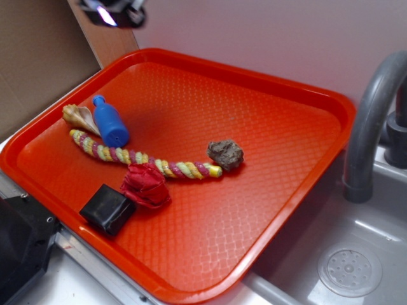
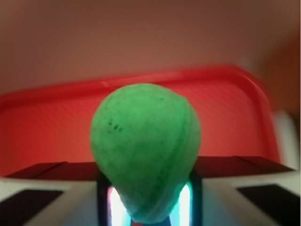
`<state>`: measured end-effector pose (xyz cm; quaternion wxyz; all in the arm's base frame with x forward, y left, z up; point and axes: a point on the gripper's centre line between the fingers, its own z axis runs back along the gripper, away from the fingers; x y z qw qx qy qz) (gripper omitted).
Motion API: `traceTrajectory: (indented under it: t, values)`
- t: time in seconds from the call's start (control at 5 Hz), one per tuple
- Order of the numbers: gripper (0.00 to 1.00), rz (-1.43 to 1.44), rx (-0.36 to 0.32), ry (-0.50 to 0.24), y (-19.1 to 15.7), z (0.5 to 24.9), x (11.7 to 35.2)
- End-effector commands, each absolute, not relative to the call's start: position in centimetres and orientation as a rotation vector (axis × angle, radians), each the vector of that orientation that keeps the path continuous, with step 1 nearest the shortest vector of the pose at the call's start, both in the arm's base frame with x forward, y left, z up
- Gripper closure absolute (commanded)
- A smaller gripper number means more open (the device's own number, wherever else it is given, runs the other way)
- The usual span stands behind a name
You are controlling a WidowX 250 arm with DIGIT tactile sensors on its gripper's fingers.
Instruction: Grab the green ball.
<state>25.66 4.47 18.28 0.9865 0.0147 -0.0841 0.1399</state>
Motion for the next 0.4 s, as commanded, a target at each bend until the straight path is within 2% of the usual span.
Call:
traceTrajectory:
  t: [0.0, 0.2]
  values:
    - [1.00, 0.313, -0.113, -0.293, 5.0, 27.2, 22.3]
    - [1.00, 0.259, -0.055, -0.317, 3.9, 25.2, 22.9]
